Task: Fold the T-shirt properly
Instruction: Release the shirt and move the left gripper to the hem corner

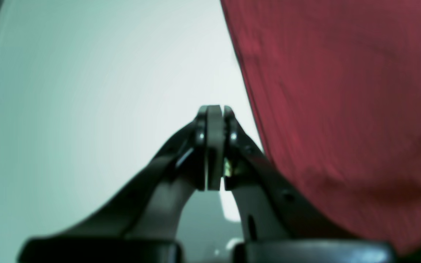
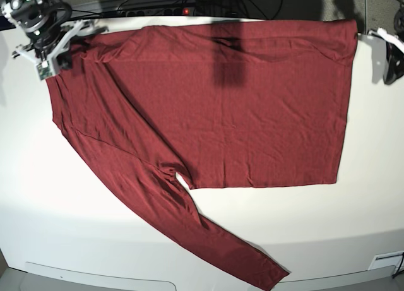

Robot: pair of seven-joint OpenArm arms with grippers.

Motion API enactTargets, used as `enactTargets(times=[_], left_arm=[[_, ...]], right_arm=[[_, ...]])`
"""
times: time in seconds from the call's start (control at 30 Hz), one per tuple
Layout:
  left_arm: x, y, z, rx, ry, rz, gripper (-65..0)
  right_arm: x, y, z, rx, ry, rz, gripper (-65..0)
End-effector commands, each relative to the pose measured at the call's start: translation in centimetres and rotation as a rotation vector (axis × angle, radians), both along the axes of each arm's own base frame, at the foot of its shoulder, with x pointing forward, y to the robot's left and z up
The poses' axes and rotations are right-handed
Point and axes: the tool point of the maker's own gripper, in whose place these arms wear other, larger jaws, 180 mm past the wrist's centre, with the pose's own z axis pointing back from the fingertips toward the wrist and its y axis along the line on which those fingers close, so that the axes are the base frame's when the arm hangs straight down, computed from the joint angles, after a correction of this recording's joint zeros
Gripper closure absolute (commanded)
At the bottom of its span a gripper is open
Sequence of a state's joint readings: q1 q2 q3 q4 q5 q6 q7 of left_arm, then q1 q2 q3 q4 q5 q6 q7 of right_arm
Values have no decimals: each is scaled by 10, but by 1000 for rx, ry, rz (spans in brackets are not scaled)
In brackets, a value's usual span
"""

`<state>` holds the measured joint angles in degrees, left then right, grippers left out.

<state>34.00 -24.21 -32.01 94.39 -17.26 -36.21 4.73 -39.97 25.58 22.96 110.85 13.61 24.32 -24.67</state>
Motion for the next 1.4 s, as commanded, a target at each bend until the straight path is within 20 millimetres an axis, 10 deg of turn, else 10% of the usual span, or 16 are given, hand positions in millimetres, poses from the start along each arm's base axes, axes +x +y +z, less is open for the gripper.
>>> enactTargets(times=[0.0,0.13,0.33,0.53,0.9,1.37], left_arm=[[15,2,21,-7,-74,-7,0],[46,2,34,-59,-99,17,-182],[102,-15,45,-114,-90,-13,-183],[157,-39,4,-201,7,-53,-183],[243,-9,-21,-397,65,95,-183],[264,-30,-66,-361,133,114,-183]], right_arm=[[17,0,17,-3,-72,12,0],[48,10,33,10,-153,64,-24],[87,36,53,43,-249,147,-296],[103,57,48,45,-201,192,-296],[104,36,5,57,-76,117,-295],[151,28,38,41,-158,93,-295]])
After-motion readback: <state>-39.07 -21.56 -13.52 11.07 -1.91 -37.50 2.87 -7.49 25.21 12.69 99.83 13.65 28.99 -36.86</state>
